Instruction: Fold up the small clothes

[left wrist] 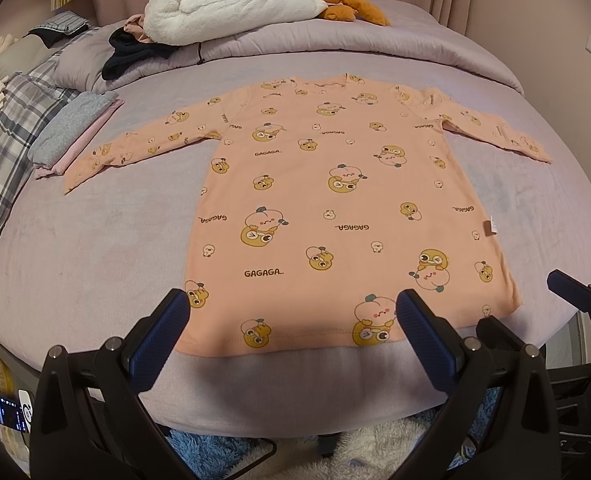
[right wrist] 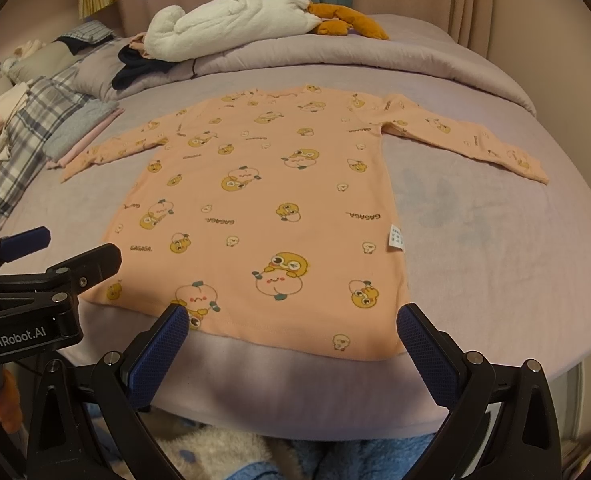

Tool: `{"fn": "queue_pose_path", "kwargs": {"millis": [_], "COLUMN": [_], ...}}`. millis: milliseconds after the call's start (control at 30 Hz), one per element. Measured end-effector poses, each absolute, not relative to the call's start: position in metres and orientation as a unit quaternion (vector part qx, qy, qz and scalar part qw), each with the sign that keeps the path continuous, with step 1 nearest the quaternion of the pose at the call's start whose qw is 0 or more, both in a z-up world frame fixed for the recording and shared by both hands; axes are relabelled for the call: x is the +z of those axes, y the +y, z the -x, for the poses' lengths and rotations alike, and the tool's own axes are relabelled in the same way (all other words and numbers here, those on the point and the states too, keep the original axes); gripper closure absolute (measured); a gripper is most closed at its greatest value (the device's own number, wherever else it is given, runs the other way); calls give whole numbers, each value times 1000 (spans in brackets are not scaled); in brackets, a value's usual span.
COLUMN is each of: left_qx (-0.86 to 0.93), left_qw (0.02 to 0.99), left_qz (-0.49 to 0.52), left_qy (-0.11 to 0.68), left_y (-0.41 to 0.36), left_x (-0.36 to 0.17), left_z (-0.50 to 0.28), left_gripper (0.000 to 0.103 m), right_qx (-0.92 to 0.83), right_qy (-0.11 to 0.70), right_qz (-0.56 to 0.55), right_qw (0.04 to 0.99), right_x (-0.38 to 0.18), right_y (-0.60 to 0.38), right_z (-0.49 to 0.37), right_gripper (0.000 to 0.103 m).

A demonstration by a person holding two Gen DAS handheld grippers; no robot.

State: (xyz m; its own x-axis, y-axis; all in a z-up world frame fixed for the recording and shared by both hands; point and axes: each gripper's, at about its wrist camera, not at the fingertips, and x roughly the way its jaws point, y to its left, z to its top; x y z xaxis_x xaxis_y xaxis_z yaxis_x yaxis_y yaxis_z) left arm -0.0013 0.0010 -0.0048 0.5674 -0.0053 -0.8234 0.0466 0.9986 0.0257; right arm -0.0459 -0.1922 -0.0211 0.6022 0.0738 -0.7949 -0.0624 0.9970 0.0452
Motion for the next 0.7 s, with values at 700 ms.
{"fn": "queue_pose_path", "kwargs": {"millis": [700], "left_qx": [-14], "left_qw": [882], "left_qz": [-23], "left_qy": [470], "left_y": [2], "left_x": [-8], "left_z": [-2], "left_gripper": [0], "right_qx": [39], "right_qy": [448], "right_qz": [-11], "right_qw": [893], "right_x": [-23], "right_y": [-193], "right_z": [44], "right_gripper": [0]}}
